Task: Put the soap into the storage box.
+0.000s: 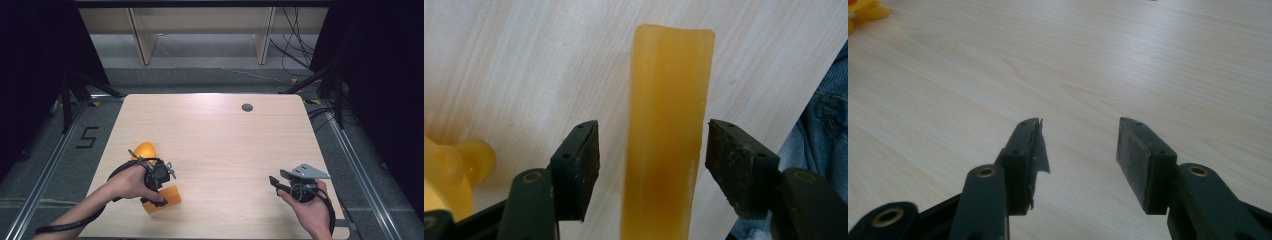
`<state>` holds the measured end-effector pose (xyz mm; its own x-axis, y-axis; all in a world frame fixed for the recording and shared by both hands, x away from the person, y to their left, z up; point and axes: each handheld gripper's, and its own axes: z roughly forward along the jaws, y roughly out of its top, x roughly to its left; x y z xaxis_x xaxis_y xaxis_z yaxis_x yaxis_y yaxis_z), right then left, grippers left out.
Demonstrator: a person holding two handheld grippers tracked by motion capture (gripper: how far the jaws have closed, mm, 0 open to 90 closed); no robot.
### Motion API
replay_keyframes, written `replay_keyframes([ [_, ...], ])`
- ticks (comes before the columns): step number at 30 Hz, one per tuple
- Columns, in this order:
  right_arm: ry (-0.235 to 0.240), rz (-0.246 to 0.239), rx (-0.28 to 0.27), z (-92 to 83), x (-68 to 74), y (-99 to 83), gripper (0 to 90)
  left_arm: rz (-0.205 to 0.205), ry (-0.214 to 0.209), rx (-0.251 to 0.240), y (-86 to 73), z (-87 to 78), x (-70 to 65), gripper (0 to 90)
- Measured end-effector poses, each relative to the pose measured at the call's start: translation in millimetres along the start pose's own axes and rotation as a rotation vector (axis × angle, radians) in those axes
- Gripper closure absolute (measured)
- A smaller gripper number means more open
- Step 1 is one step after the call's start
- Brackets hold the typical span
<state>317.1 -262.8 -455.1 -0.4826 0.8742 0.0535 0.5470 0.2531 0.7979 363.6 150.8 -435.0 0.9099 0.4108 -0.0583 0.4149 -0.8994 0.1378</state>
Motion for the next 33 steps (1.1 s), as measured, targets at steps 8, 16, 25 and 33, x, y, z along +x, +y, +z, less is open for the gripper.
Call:
replay_keyframes([
  [8,0.001,-0.002,0.003,-0.1,-0.2,-0.1,52.5,0.011,0.025,0.045,6.3,8.7,-2.4,42.8],
  [16,0.002,0.024,0.026,0.1,2.9,-0.9,52.4,0.021,0.019,0.078,10.0,17.5,-1.4,45.4],
  [25,-0.011,-0.014,0.019,1.2,1.1,-1.4,52.4,-0.036,0.004,0.101,11.1,25.5,-0.6,51.2],
  [33,-0.002,-0.022,0.027,1.8,-0.2,-1.7,52.4,-0.035,-0.007,0.133,12.5,30.4,-1.8,58.2],
])
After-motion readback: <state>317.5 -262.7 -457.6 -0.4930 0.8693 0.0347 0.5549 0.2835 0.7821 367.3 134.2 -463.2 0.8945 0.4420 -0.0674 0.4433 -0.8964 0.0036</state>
